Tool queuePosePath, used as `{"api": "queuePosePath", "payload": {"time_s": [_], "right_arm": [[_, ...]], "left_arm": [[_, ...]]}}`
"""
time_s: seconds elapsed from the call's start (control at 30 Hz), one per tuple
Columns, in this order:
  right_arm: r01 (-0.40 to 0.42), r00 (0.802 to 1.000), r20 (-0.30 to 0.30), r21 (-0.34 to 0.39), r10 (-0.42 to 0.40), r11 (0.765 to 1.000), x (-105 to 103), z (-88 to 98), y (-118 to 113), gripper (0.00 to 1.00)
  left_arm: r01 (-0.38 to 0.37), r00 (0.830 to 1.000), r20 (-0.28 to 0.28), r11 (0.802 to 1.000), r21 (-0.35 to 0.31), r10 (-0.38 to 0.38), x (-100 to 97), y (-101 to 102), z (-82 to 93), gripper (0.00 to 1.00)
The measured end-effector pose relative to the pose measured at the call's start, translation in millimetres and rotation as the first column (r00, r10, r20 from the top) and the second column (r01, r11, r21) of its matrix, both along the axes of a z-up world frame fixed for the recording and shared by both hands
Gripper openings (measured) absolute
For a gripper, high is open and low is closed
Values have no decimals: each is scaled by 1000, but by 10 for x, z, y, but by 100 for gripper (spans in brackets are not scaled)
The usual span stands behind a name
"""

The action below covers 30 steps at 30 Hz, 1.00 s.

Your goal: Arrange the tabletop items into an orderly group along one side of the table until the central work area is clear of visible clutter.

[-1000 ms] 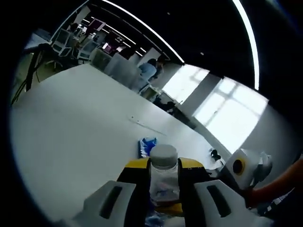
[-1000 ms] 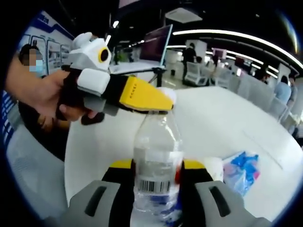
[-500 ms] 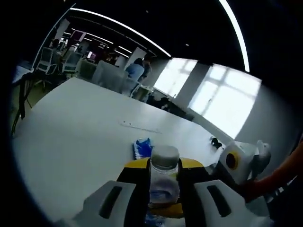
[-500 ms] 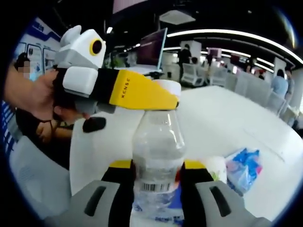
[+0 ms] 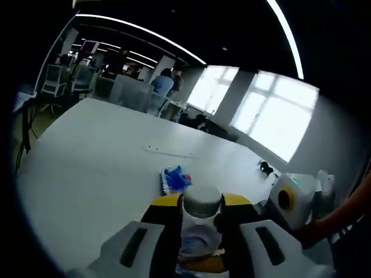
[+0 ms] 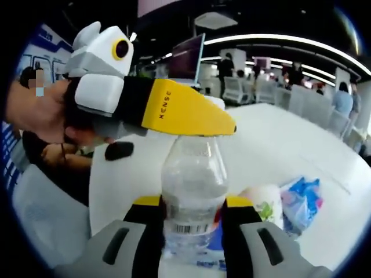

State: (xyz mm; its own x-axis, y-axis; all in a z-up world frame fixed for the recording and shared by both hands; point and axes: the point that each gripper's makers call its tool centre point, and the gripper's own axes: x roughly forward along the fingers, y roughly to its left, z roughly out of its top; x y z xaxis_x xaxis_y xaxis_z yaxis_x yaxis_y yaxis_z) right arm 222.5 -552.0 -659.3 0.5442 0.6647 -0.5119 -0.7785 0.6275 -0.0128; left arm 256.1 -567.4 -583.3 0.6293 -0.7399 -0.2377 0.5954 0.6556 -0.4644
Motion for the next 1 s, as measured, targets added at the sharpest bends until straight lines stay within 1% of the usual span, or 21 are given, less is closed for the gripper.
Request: {"api": "queuePosePath", "payload": {"time_s": [0.23,0.4,0.53,0.77,1.0], "right_arm": [[5,1000,-14,-3,-5,1000,1,5,-32,34],[5,1000,-14,-9,-5,1000,-1,21,-25,34],[-1,1000,-1,1,1,1000,12,77,44,34],[-23,1000,15,21,23,1000,33,146,227,34],[-46,999,17,41,45,998,16,150,394,34]], "left_arm": [[24,999,27,998,61,-25,-36,-34,13,23],[34,998,45,996,85,-38,-55,-21,31,23],[18,998,65,996,83,-24,-54,58,100,23],[-9,997,73,996,83,3,-36,234,164,23],[-30,996,82,995,98,22,-50,381,169,23]]}}
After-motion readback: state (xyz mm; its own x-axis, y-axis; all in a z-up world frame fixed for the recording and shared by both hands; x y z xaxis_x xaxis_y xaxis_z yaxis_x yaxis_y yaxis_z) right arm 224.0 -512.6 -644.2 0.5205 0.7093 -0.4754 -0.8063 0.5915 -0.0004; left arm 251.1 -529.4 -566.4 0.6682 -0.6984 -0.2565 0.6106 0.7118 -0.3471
